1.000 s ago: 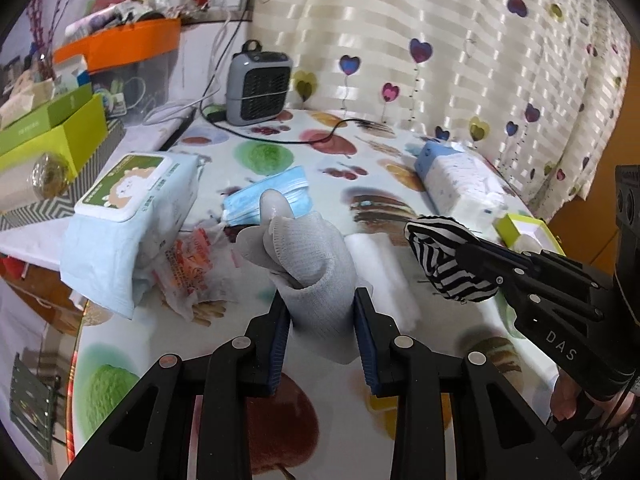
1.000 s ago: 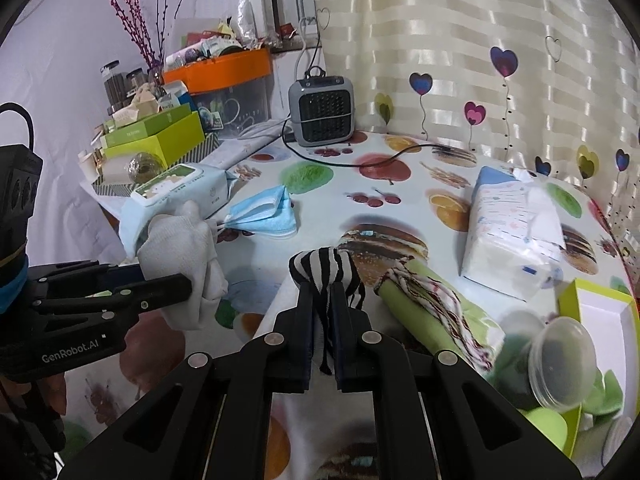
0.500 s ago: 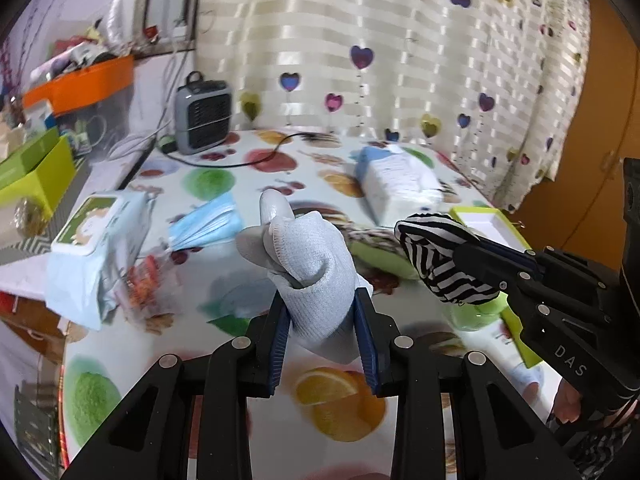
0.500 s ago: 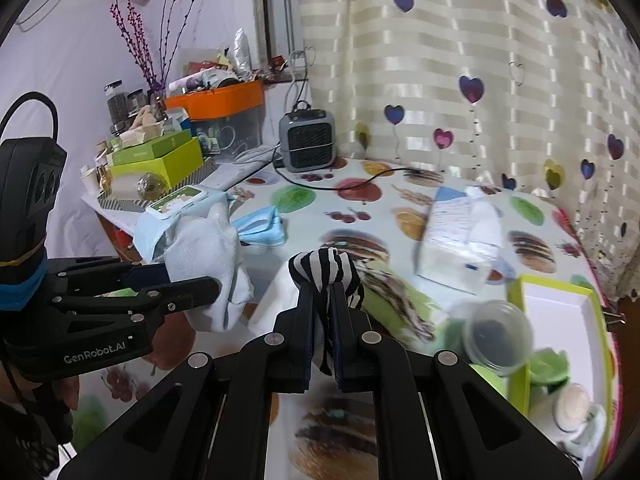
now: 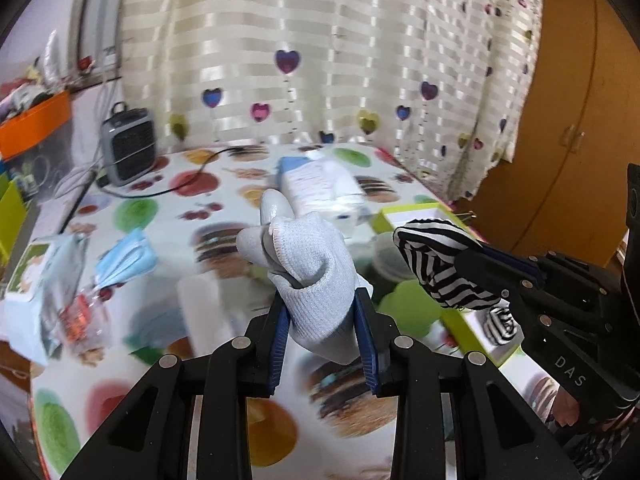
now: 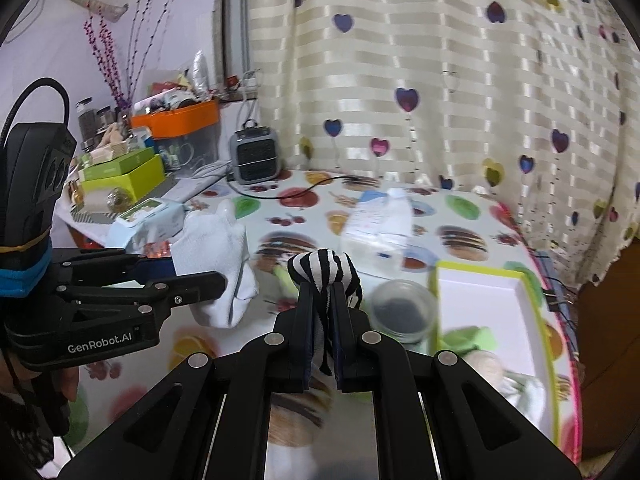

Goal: Organize soft objects
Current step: 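Carry the grey sock and striped sock over the white tray with both grippers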

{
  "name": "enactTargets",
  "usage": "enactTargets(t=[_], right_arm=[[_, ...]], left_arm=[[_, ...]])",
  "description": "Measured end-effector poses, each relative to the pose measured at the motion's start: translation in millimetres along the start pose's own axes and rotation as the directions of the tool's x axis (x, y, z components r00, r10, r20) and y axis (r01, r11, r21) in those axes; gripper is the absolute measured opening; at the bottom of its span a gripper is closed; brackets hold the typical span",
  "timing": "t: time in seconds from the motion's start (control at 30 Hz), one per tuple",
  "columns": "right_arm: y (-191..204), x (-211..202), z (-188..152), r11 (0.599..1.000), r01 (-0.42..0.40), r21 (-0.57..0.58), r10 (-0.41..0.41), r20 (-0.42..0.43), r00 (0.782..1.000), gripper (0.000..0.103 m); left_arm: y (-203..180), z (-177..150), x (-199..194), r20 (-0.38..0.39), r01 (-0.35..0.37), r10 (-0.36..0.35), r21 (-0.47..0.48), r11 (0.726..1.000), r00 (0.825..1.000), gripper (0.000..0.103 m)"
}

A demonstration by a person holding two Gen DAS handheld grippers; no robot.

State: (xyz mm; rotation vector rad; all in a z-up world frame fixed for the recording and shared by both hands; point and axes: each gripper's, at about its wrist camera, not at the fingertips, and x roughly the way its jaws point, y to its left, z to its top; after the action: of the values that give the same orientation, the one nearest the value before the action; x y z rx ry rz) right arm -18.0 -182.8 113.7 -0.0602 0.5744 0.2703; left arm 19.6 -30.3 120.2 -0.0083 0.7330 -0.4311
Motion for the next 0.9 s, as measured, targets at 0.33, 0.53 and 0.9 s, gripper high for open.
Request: enactTargets(t=[0.33, 0.53, 0.9], right_arm=[[-51, -20, -11, 0.994, 0.089, 0.059, -0.089, -0.001, 0.996, 0.008], [-85, -26, -19, 0.984, 0.145, 0.101, -0.144, -0.016, 0.989, 0.008], [-137, -25, -32, 0.959, 0.239, 0.155, -0.233, -0.055, 0.971, 0.008]], left_arm=[[-54, 17, 31, -0.022, 0.083, -0.081, 0.065, 0.994, 0.996, 0.03], [-80, 26, 54, -0.047, 0.119, -0.115, 0.091, 0.989, 0.992, 0.03], [-112, 45, 104, -0.09, 0.168, -0.159, 0.111, 0.98, 0.983, 0.03]])
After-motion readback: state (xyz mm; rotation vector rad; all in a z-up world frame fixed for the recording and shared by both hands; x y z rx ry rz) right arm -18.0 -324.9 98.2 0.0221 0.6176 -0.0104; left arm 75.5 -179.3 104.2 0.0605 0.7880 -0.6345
